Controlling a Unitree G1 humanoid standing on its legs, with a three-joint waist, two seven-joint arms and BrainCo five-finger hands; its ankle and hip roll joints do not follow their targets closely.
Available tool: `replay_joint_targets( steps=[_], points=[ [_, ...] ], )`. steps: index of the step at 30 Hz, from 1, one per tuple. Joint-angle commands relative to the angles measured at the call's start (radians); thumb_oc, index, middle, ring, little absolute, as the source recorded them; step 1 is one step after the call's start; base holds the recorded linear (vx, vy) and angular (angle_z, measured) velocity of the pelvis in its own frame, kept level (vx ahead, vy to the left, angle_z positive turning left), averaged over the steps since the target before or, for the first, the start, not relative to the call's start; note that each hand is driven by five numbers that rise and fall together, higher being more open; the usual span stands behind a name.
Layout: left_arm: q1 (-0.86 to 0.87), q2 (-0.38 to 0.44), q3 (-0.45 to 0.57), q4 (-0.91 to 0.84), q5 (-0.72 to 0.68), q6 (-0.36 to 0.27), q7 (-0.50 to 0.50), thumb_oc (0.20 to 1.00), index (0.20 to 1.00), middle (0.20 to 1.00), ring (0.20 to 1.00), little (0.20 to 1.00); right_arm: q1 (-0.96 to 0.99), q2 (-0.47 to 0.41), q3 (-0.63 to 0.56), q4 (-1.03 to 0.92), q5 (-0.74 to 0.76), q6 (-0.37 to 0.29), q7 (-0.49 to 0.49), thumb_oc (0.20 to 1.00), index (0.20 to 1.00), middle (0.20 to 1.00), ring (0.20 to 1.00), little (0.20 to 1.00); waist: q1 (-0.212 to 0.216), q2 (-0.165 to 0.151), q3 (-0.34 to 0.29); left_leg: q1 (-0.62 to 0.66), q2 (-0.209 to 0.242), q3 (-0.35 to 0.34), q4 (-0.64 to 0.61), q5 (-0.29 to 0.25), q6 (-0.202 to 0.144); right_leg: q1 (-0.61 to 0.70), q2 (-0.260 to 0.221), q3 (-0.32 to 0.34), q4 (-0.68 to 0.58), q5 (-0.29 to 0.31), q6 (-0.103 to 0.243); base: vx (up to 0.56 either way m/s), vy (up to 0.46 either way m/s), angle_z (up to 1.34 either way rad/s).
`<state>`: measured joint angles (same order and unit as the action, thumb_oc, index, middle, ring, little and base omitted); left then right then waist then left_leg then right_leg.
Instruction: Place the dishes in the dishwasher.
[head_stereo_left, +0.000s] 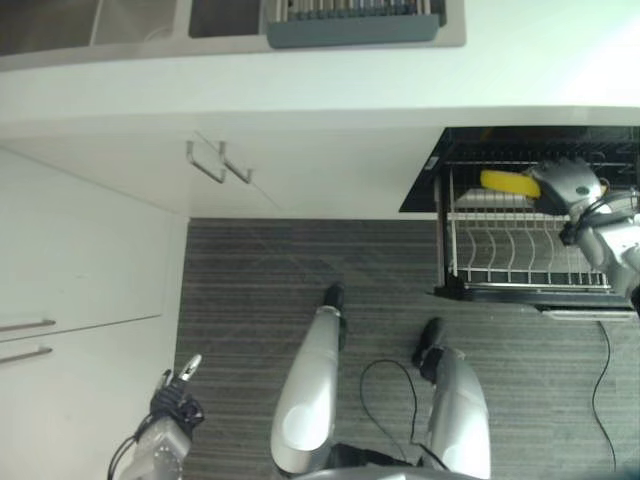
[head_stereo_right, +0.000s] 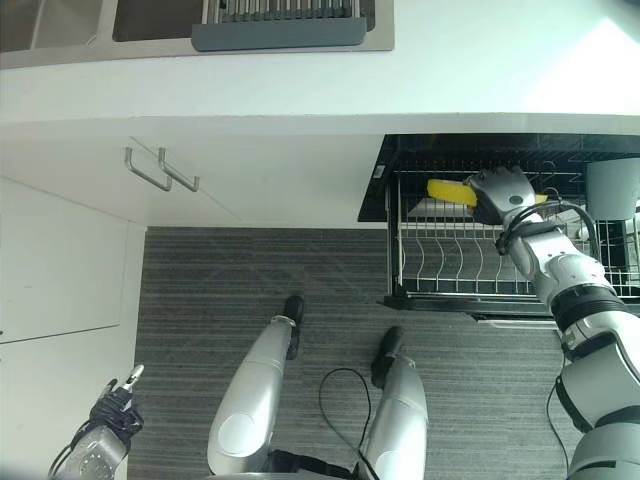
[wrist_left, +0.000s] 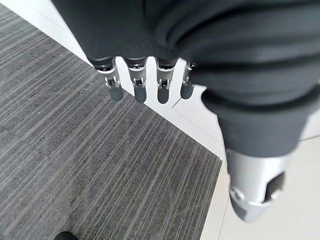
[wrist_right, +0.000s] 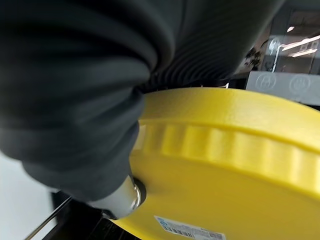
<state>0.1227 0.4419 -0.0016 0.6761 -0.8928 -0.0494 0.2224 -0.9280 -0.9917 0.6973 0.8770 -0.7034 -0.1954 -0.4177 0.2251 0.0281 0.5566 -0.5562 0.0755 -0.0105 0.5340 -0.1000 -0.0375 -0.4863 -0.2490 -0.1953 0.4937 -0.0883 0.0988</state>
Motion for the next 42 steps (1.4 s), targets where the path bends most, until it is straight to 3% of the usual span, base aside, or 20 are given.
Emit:
replay_joint_targets(
  steps=[1,6,7,10,15,17,18,23,25,31,36,37,38,39,42],
  points=[
    [0.039,0.057,0.006,0.015,-0.031,-0.05,-0.013,1.0,1.0,1.0,1.0,1.0,-0.102,-0.079,0.017,-0.017,0.067,0.045,0.009,0.2,0.2,0.2,0.2,0.2,-0.003,-0.018,-0.037,0.003,0.01,-0.025,-0.055,0.041,0.031,-0.021,0.028,-0.019,-0.033,0.056,-0.025,-0.12,-0.044,0.09],
    [0.024,0.063,0.012,0.009,-0.032,-0.062,-0.023,1.0,1.0,1.0,1.0,1.0,-0.167,-0.105,0.052,-0.006,0.085,0.053,0.033,0.2,0.2,0.2,0.2,0.2,0.003,-0.029,-0.037,-0.028,0.004,-0.031,-0.078,0.045,0.024,-0.049,0.035,-0.021,-0.053,0.052,-0.025,-0.06,-0.051,0.01],
    [0.025,0.064,0.012,0.01,-0.032,-0.063,-0.026,1.0,1.0,1.0,1.0,1.0,-0.172,-0.107,0.059,0.001,0.088,0.052,0.036,0.2,0.2,0.2,0.2,0.2,0.008,-0.027,-0.037,-0.017,0.007,-0.034,-0.071,0.015,0.018,-0.042,0.039,-0.015,-0.041,0.025,-0.018,0.02,-0.067,0.0],
    [0.018,0.066,0.014,0.003,-0.03,-0.065,-0.04,1.0,1.0,1.0,1.0,1.0,-0.201,-0.108,0.067,0.027,0.098,0.067,0.039,0.2,0.2,0.2,0.2,0.2,0.012,-0.022,-0.037,-0.037,0.001,-0.036,-0.081,0.018,0.014,-0.063,0.038,-0.017,-0.045,0.019,-0.019,-0.02,-0.047,-0.01],
    [0.001,0.059,0.008,0.009,-0.032,-0.07,-0.052,1.0,1.0,1.0,1.0,1.0,-0.211,-0.076,0.062,0.094,0.092,0.075,-0.016,0.2,0.2,0.2,0.2,0.2,0.017,-0.007,-0.037,-0.068,-0.015,-0.043,-0.088,0.021,0.012,-0.096,0.035,-0.015,-0.041,0.007,-0.025,-0.05,-0.023,0.02],
    [-0.008,0.053,0.005,0.017,-0.037,-0.076,-0.061,1.0,1.0,1.0,1.0,1.0,-0.202,-0.06,0.05,0.113,0.08,0.085,-0.056,0.2,0.2,0.2,0.2,0.2,0.015,0.001,-0.037,-0.083,-0.018,-0.041,-0.083,0.021,0.013,-0.116,0.029,-0.011,-0.029,0.003,-0.027,-0.06,0.034,0.0],
    [-0.016,0.04,-0.003,0.031,-0.05,-0.092,-0.077,1.0,1.0,1.0,1.0,1.0,-0.185,-0.032,0.026,0.139,0.061,0.109,-0.144,0.2,0.2,0.2,0.2,0.2,0.01,0.018,-0.037,-0.103,-0.023,-0.038,-0.076,0.019,0.014,-0.14,0.024,-0.006,-0.018,-0.003,-0.029,-0.06,0.045,-0.01],
    [-0.046,0.006,-0.026,0.067,-0.077,-0.133,-0.102,1.0,1.0,1.0,1.0,1.0,-0.18,0.06,-0.042,0.212,0.026,0.149,-0.323,0.2,0.2,0.2,0.2,0.2,0.007,0.053,-0.037,-0.133,-0.026,-0.031,-0.062,0.015,0.016,-0.18,0.012,0.005,0.002,-0.01,-0.032,-0.06,0.063,-0.01],
    [-0.059,-0.007,-0.038,0.079,-0.09,-0.149,-0.106,1.0,1.0,1.0,1.0,1.0,-0.179,0.094,-0.055,0.232,0.042,0.155,-0.354,0.2,0.2,0.2,0.2,0.2,0.005,0.067,-0.037,-0.144,-0.028,-0.028,-0.057,0.014,0.016,-0.194,0.008,0.011,0.008,-0.014,-0.033,-0.05,0.068,-0.08],
    [-0.095,-0.04,-0.054,0.13,-0.114,-0.183,-0.13,1.0,1.0,1.0,1.0,1.0,-0.16,0.191,-0.067,0.264,0.081,0.157,-0.371,0.2,0.2,0.2,0.2,0.2,-0.008,0.092,-0.037,-0.158,-0.031,-0.019,-0.059,0.016,0.014,-0.218,0.014,0.029,0.016,-0.021,-0.038,-0.04,0.058,0.0],
    [-0.116,-0.042,-0.061,0.15,-0.123,-0.193,-0.132,1.0,1.0,1.0,1.0,1.0,-0.131,0.238,-0.062,0.293,0.13,0.212,-0.303,0.2,0.2,0.2,0.2,0.2,-0.012,0.089,-0.037,-0.159,-0.026,-0.012,-0.055,0.014,0.013,-0.22,0.018,0.032,0.019,-0.024,-0.042,0.0,0.0,0.0],
    [-0.12,-0.04,-0.063,0.15,-0.123,-0.192,-0.128,1.0,1.0,1.0,1.0,1.0,-0.128,0.246,-0.063,0.295,0.137,0.222,-0.274,0.438,0.438,0.438,0.438,0.438,-0.012,0.088,-0.037,-0.159,-0.026,-0.012,-0.055,0.013,0.013,-0.219,0.019,0.031,0.017,-0.023,-0.042,0.0,0.0,0.0],
    [-0.126,-0.038,-0.067,0.147,-0.124,-0.188,-0.121,1.0,1.0,1.0,1.0,1.0,-0.126,0.252,-0.062,0.298,0.151,0.236,-0.243,0.768,0.768,0.768,0.768,0.768,-0.012,0.086,-0.037,-0.16,-0.026,-0.01,-0.054,0.013,0.014,-0.22,0.02,0.031,0.017,-0.023,-0.043,0.0,0.0,0.0],
    [-0.131,-0.037,-0.067,0.145,-0.122,-0.185,-0.117,1.0,1.0,1.0,1.0,1.0,-0.121,0.258,-0.062,0.304,0.157,0.243,-0.224,1.0,1.0,1.0,1.0,1.0,-0.012,0.085,-0.037,-0.16,-0.026,-0.01,-0.054,0.013,0.014,-0.22,0.02,0.03,0.016,-0.022,-0.044,0.0,0.0,0.0],
    [-0.14,-0.031,-0.073,0.145,-0.12,-0.181,-0.107,1.0,1.0,1.0,1.0,1.0,-0.113,0.269,-0.061,0.319,0.175,0.253,-0.177,1.0,1.0,1.0,1.0,1.0,-0.012,0.081,-0.037,-0.16,-0.023,-0.009,-0.05,0.013,0.014,-0.219,0.02,0.029,0.017,-0.021,-0.044,0.0,-0.011,0.0]
  ],
)
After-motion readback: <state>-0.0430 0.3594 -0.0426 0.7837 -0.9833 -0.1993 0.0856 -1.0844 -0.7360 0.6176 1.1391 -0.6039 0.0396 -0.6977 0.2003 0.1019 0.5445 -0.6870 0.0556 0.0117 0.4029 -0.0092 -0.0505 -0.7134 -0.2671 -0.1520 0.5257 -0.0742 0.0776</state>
